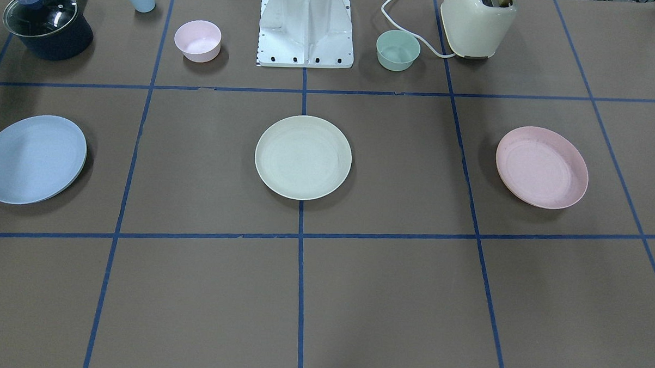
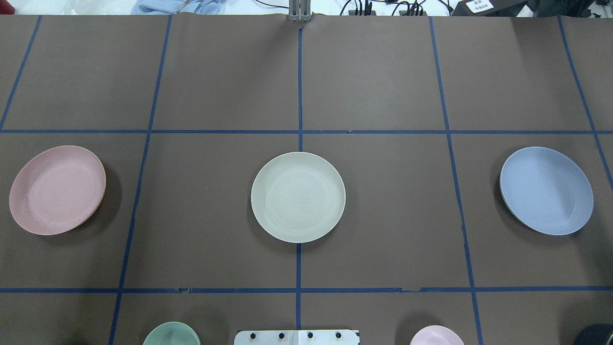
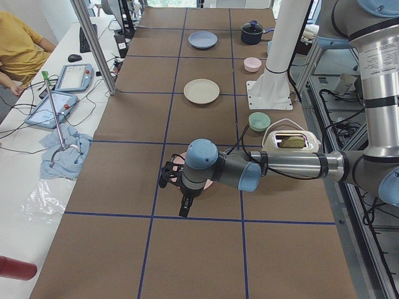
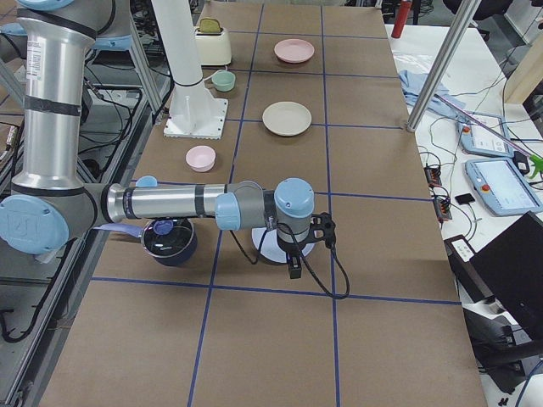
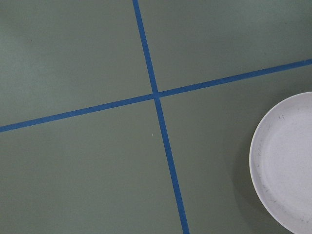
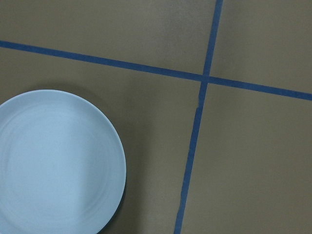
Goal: Stack three plates with pink and blue
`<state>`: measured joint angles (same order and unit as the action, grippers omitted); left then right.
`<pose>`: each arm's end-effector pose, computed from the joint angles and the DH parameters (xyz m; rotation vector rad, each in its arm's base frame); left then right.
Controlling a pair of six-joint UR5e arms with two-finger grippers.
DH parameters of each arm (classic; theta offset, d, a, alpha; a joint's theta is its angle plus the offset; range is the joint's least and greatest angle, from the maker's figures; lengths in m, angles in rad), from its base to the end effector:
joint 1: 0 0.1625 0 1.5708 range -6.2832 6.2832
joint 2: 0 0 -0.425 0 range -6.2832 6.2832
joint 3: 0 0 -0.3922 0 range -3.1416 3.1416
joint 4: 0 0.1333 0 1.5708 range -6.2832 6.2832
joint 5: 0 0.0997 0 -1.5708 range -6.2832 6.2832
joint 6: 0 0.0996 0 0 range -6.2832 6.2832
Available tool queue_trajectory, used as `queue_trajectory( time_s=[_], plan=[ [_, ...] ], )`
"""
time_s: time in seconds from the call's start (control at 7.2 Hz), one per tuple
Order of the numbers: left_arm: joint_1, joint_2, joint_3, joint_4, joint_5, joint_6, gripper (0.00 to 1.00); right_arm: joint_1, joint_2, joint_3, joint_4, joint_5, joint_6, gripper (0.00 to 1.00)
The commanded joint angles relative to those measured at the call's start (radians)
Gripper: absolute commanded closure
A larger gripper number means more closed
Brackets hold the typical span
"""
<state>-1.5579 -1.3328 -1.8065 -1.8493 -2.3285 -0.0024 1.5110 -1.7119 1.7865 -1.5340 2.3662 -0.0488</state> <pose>-0.0596 -0.4085 0.6188 0.2571 0.7548 0.1146 0.0359 -0.4411 0.6122 0.1012 -0.7958 -0.1470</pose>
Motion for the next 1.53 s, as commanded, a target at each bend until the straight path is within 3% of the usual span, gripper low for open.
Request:
queue_trajectory(
  time_s=[0.0,0.83,0.97,1.39],
  plan=[
    [-0.010,-0.009,-0.013,0.004,0.004,0.001,0.00,0.000,0.000,0.002,0.002,-0.005,0.000,0.00],
    [-0.010,-0.008,-0.027,-0.036,-0.005,-0.018,0.00,-0.014,0.000,0.002,0.008,0.001,0.006,0.00],
    [-0.002,-0.008,-0.011,-0.037,-0.041,-0.042,0.00,-0.023,0.000,0.002,0.008,0.001,0.010,0.00],
    [0.115,-0.058,0.062,-0.047,-0.063,-0.089,0.00,-0.058,0.001,0.001,0.043,-0.012,0.010,0.00]
  ],
)
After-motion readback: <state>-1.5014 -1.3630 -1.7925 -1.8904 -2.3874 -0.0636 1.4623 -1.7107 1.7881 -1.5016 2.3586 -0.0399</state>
